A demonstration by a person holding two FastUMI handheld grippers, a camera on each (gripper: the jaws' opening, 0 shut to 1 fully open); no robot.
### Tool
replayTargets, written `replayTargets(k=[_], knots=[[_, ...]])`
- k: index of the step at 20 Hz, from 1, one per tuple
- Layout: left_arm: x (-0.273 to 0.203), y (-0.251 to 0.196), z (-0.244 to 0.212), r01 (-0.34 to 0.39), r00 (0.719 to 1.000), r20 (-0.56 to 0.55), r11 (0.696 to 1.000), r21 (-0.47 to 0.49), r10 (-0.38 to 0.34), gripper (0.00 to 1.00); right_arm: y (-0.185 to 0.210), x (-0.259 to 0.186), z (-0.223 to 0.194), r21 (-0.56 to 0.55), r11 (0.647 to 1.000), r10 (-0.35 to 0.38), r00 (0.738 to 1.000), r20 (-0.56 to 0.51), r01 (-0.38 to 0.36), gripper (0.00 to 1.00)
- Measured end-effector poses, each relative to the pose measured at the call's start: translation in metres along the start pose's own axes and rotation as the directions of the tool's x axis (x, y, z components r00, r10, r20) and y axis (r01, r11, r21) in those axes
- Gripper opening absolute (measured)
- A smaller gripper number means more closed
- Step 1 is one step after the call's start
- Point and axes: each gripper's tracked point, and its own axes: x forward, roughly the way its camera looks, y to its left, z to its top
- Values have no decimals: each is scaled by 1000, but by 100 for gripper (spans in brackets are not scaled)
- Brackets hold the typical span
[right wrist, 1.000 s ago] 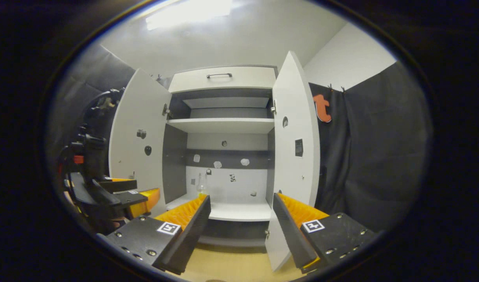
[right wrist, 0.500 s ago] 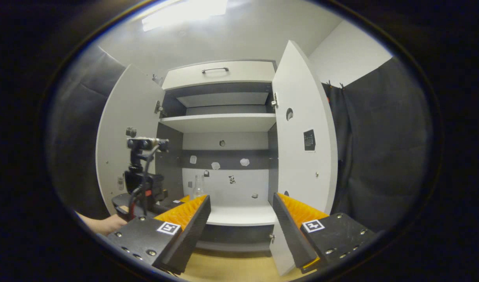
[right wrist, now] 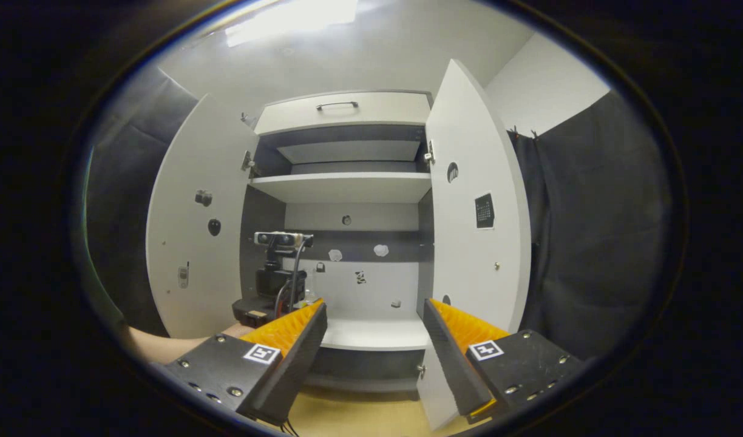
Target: Grasp the bottle in the cabinet with the left hand and place it on the coaster, then close the right door with the right hand and the left door with the left hand.
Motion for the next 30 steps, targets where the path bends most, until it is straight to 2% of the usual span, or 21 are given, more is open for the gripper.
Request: replayTargets(k=[2,5,6,8,10,13,15,23,30], knots=[[18,0,-1,-12,1000,0,1000,12,12,98,-5,-4,-2,20,1000,-14,1000,-20,14,97],[37,5,-14,-31,998,-47,999,-16,31,98,-18,-17,-2,31,999,-43,999,-33,44,97],[38,5,-17,-28,997,-69,999,-33,26,96,-23,-22,1,31,998,-55,998,-32,56,94],[31,5,-9,-26,996,-83,998,-57,22,81,-33,-34,6,37,996,-74,997,-22,75,94],[19,4,8,-25,999,-50,998,-56,23,81,-42,-51,10,43,995,-93,996,-8,93,98],[-13,-6,32,2,1000,-29,1000,-30,-3,81,-53,-76,12,69,992,-103,995,4,103,94],[-38,-10,45,-1,1000,-19,1000,-13,0,81,-59,-92,11,88,991,-106,994,-2,105,97],[-152,-35,81,18,1000,21,995,-93,-16,81,-74,-164,22,122,990,-68,998,10,66,98],[-240,-58,68,37,999,33,993,-108,-34,80,-93,-212,23,120,992,-45,999,16,42,98]])
